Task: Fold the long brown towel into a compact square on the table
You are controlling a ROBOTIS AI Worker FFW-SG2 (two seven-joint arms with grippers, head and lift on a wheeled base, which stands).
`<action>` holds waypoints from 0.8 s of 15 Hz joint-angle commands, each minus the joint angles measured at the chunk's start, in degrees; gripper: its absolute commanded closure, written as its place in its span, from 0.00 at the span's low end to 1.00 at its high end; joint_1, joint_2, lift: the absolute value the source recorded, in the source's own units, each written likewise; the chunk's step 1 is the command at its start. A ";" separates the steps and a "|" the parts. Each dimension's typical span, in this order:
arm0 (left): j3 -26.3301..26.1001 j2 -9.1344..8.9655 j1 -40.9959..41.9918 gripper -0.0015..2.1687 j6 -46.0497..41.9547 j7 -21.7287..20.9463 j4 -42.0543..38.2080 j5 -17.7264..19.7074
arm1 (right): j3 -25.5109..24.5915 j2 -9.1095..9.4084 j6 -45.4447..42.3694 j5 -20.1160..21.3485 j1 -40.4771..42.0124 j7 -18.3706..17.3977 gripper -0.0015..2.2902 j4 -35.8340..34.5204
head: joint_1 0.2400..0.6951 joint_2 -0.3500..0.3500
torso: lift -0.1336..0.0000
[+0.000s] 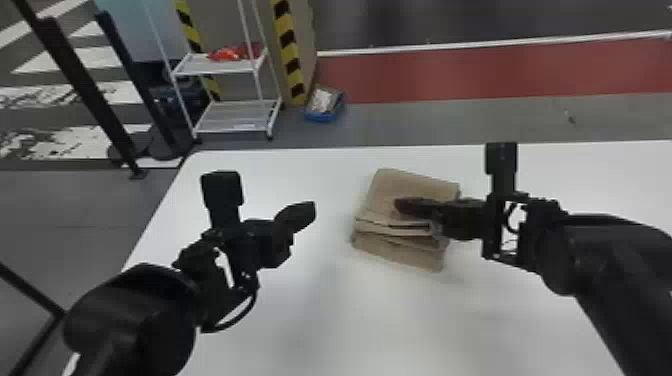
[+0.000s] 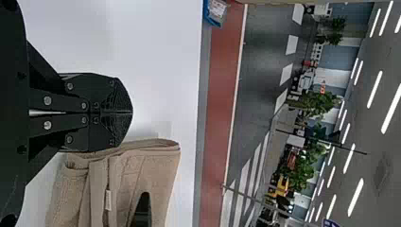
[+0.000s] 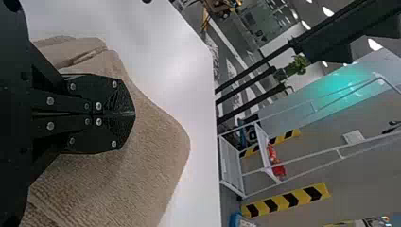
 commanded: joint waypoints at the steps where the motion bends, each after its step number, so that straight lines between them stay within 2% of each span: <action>1: -0.03 -0.07 0.00 0.91 -0.02 0.01 -0.16 0.07 | 0.22 -0.26 3.84 0.64 2.32 0.60 0.91 -3.06 | 1.00 0.77 | 0.04; 5: -0.29 -0.33 0.09 0.91 0.16 0.09 -0.33 -0.02 | -0.22 -2.02 8.59 0.72 6.27 0.86 0.91 -10.62 | 1.00 0.78 | 0.04; 8: -0.82 -0.68 0.09 0.91 0.34 0.18 -0.69 -0.11 | -0.92 -3.25 8.76 0.72 9.53 1.12 0.91 -15.45 | 1.00 0.77 | 0.04; 10: -1.00 -0.86 0.00 0.91 0.51 0.27 -0.69 -0.28 | -1.01 -4.39 8.76 0.72 9.88 2.18 0.91 -15.80 | 1.00 0.76 | 0.04; 12: -1.17 -0.86 -0.09 0.91 1.04 0.45 -0.77 -0.37 | -2.42 -5.00 8.76 0.72 10.05 5.17 0.91 -15.80 | 1.00 0.75 | 0.04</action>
